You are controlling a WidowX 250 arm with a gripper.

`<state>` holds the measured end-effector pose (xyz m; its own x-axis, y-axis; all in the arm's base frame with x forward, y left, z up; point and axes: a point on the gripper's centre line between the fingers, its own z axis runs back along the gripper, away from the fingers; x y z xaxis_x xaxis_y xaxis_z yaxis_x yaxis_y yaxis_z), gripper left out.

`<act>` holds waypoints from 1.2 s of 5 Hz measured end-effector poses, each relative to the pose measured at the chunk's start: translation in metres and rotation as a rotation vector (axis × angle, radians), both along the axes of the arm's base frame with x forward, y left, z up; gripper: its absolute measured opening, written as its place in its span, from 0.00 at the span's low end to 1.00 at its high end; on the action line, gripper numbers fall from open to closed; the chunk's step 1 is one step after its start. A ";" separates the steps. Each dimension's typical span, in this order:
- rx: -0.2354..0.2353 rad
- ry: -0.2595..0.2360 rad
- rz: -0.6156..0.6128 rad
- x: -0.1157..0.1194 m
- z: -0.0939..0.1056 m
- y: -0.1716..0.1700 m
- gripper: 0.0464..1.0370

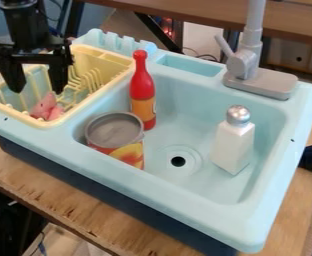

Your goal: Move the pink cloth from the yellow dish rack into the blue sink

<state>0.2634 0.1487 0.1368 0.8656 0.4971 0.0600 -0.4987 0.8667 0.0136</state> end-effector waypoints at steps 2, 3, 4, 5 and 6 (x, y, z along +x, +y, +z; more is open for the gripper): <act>-0.001 0.004 0.007 0.010 -0.012 -0.009 0.96; -0.017 0.046 0.004 0.011 -0.025 -0.017 0.96; -0.008 0.091 0.008 0.011 -0.032 -0.022 0.91; -0.013 0.100 0.019 0.010 -0.033 -0.023 0.64; -0.018 0.109 0.008 0.010 -0.032 -0.026 0.38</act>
<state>0.2736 0.1223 0.1051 0.8625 0.5042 -0.0436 -0.5020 0.8633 0.0527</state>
